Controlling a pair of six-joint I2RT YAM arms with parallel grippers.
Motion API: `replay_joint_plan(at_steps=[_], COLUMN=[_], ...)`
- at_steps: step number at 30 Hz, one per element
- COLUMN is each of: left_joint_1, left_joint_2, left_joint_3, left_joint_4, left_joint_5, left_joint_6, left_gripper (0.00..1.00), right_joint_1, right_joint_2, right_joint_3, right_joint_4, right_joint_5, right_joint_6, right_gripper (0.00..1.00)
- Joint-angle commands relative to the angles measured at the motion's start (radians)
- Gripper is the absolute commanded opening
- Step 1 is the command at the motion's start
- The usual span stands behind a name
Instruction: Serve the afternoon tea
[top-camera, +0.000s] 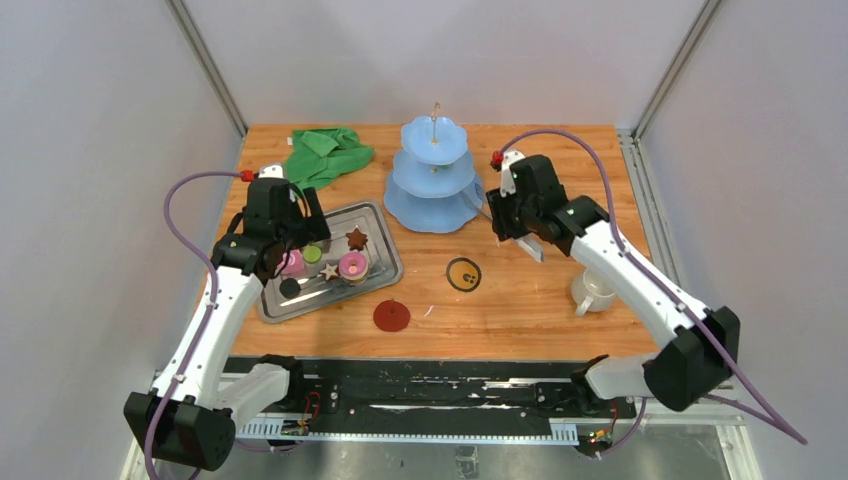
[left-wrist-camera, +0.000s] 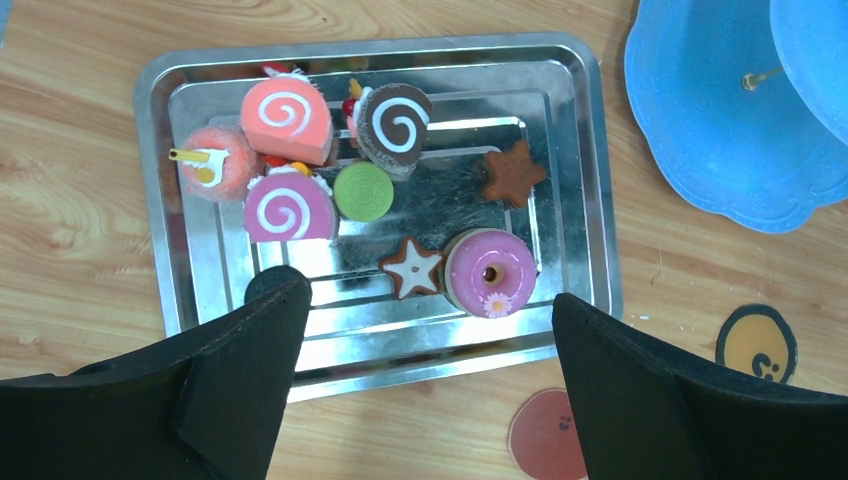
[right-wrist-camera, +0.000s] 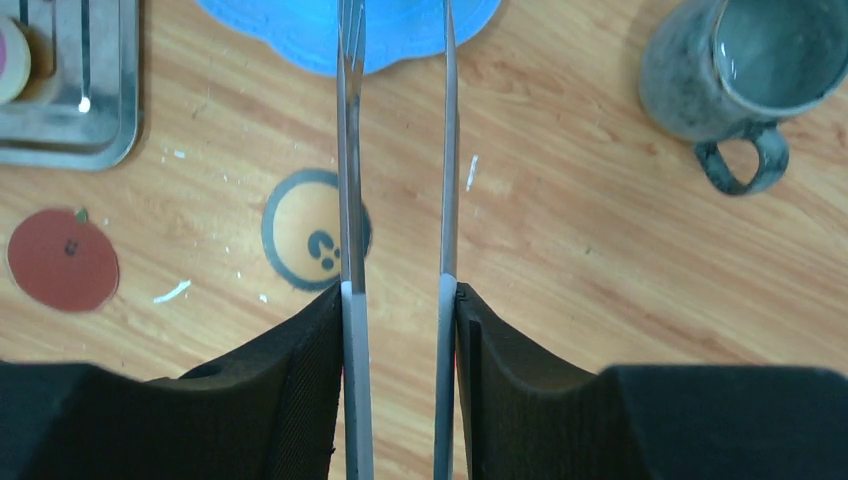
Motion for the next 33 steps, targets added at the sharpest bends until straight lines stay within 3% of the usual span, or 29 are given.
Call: replay_joint_plan(at_steps=[1,5,10,19,33], left_joint_1=[0.008,0.008,0.009,0.010,0.011], left_joint_2=[-0.003,-0.006,-0.010,-0.045,-0.046], left_joint_3=[0.007,0.004,-0.011,-0.028,-0.037], left_joint_4=[0.024,0.027,0.030,0.009,0.012], left_joint_5=[0.003,0.001,0.001,-0.002,-0.009], left_joint_6=[0.011,0.009,0.003,0.007,0.010], left_gripper=[0.96,0.96,0.97,0.96,0.96], right_joint_1=[0.084,0.285,0.405,0.435,0.457], right_joint_2=[-0.135,-0.145,-0.028,0.226,0.309], right_joint_3=[-0.079,-0.081,-0.042,0.090,0.111], right_joint_4=[0.001,0.002,0.085,0.145,0.164], right_joint_5=[-0.061,-0.029,-0.070,-0.141,-0.204], right_joint_6=[0.007,-0.005,0.033,0.063,0.049], right_gripper=[0.41,0.40,0.40,0.40,0.42])
